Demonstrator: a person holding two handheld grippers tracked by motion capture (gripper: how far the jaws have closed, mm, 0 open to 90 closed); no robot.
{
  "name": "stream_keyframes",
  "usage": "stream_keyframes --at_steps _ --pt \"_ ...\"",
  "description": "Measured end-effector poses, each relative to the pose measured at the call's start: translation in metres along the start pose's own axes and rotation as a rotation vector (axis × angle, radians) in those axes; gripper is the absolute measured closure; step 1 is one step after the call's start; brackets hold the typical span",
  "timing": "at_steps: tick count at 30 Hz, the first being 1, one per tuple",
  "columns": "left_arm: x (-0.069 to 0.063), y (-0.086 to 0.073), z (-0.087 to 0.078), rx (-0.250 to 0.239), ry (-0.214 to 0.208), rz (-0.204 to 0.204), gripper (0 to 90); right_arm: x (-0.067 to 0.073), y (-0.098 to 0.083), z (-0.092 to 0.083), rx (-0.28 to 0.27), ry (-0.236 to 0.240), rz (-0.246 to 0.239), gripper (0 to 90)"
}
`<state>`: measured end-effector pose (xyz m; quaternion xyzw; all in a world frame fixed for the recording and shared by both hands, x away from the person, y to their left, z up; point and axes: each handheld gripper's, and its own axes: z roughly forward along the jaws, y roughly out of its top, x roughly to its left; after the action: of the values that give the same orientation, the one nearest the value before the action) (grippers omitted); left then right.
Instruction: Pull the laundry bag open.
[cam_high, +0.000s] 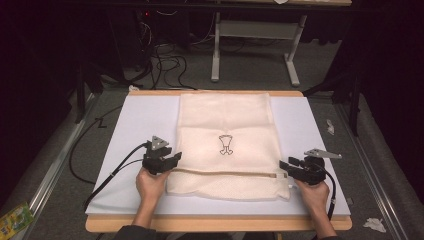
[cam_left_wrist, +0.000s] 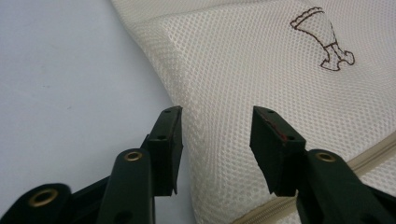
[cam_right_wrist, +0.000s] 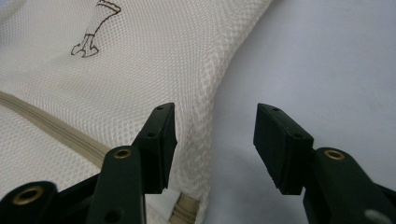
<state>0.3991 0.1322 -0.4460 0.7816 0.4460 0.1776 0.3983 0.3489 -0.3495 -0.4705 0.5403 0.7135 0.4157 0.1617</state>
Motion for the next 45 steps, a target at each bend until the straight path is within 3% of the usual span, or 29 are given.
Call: stream_keyframes --at_steps 4,10,16,19,22,24,28,32,35,40,43,45 --pt "-0.011 -0.005 -0.006 -0.034 -0.016 0.016 47.4 0.003 -0.004 -0.005 -0.013 -0.026 -0.014 44.4" --pt "-0.022 -0.013 -0.005 0.000 -0.033 0.046 38.3 0.009 -0.014 -0.009 0.000 -0.031 -0.017 44.4" --pt "-0.032 -0.018 -0.006 -0.052 -0.135 0.040 32.5 0.010 -0.016 -0.007 -0.018 -0.044 -0.013 38.9" --pt "-0.036 -0.018 -0.005 -0.053 -0.147 0.022 33.6 0.012 -0.013 -0.004 -0.022 -0.034 -0.006 39.4" --pt "-0.051 -0.016 -0.003 -0.035 -0.122 0.087 34.9 0.017 -0.007 -0.001 -0.007 -0.027 -0.028 39.2" --pt "-0.067 -0.011 0.000 -0.037 -0.147 0.128 35.3 0.019 -0.004 0.003 0.003 -0.020 -0.015 42.2" --pt "-0.083 -0.004 0.007 -0.036 -0.160 0.156 36.4 0.019 -0.004 0.008 0.010 0.000 0.002 47.3" --pt "-0.101 0.005 0.019 -0.027 -0.186 0.184 38.0 0.022 -0.003 0.015 0.042 0.001 -0.019 50.9" --pt "-0.108 0.009 0.028 -0.009 -0.183 0.206 39.7 0.023 -0.004 0.018 0.068 -0.002 -0.025 54.7" --pt "-0.123 0.015 0.047 0.025 -0.216 0.209 40.0 0.026 -0.004 0.018 0.086 -0.031 -0.091 64.6" --pt "-0.137 0.021 0.056 0.037 -0.229 0.234 40.0 0.029 -0.002 0.019 0.108 -0.064 -0.152 72.3" --pt "-0.142 0.023 0.060 0.041 -0.234 0.243 40.4 0.029 -0.002 0.019 0.116 -0.059 -0.172 83.4"
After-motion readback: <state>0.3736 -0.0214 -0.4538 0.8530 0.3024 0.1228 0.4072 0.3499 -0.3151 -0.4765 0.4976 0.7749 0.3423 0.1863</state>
